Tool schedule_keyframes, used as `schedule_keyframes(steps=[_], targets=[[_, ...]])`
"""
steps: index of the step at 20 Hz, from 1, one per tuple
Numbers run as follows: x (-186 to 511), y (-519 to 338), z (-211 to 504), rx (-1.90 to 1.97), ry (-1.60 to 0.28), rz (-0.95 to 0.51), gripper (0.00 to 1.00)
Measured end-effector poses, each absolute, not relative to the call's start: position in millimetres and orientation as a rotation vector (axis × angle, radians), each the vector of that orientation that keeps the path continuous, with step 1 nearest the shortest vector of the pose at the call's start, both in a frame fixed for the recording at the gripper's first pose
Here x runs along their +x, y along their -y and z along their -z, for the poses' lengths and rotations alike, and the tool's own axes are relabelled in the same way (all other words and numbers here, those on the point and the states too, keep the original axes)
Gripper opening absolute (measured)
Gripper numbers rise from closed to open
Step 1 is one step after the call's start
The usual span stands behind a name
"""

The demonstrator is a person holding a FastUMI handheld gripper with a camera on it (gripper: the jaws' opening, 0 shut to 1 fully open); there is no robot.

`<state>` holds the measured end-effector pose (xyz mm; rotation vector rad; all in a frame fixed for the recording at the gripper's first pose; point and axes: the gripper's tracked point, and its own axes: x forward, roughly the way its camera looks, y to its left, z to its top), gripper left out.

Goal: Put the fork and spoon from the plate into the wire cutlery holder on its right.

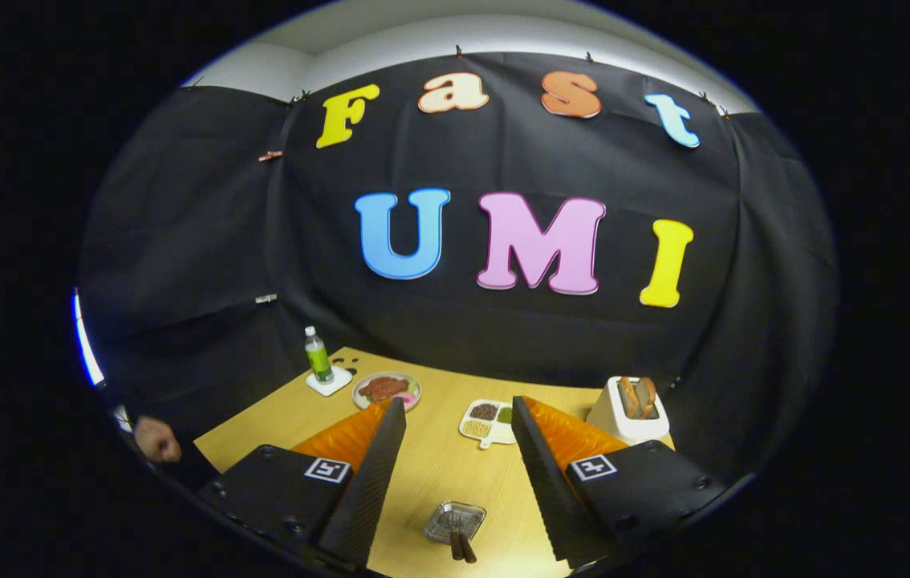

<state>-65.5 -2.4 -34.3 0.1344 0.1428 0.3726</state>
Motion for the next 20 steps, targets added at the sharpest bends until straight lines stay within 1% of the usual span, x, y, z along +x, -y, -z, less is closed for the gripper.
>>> schedule_keyframes(steps=[1,3,4,8,20], targets=[[-65.6,6.9,25.3,0.125,-0.112,-0.357,0.85],[-66.6,10.4,7.3,0.106,-0.07,-0.328,0.93],[-67.5,10.4,-1.0,0.109,-0.048,-0.321,1.0],[-71.9,11.9,-21.1,0.141,-0.005,-0.313,0.98],[-68.2,15.3,-19.9,0.143,-0.016,-0.289,0.98]])
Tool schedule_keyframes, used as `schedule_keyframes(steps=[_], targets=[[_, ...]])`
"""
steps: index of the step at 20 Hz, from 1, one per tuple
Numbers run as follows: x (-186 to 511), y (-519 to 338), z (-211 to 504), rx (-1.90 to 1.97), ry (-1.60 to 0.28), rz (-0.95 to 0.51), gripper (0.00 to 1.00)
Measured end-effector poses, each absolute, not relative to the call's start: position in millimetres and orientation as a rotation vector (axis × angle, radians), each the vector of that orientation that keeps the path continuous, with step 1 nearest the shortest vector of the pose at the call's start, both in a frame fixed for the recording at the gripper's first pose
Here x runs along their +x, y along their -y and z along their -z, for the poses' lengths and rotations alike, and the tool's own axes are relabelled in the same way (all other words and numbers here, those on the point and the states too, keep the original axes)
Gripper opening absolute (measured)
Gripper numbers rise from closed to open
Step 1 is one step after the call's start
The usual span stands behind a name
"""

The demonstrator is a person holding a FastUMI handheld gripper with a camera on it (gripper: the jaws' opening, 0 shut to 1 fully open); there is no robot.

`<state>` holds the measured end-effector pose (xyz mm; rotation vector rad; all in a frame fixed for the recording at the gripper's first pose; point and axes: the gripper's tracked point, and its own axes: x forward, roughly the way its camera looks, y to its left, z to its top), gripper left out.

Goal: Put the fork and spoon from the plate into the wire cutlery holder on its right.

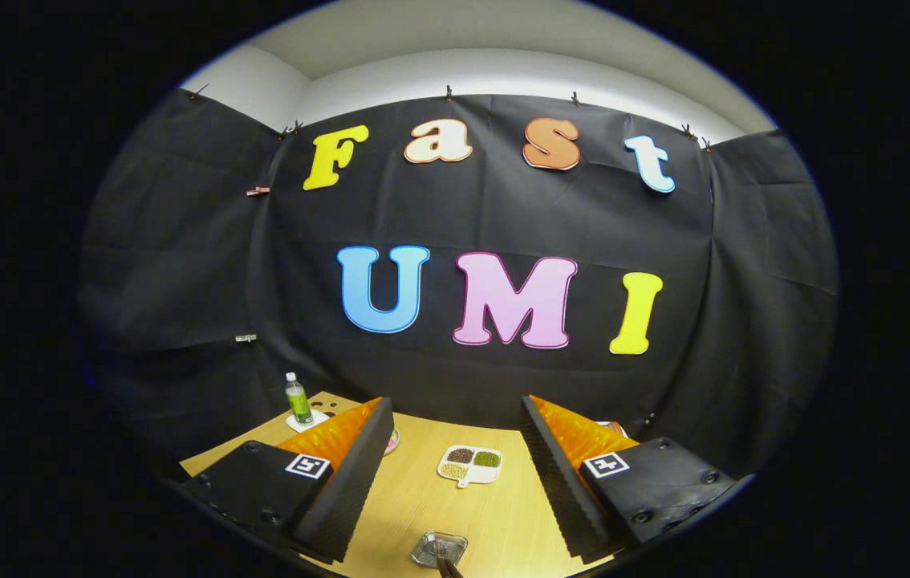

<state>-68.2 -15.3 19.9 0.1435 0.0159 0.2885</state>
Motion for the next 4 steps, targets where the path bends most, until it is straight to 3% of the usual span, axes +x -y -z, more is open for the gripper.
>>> schedule_keyframes(steps=[4], targets=[[-66.8,12.9,-17.7,0.138,-0.028,-0.294,0.98]])
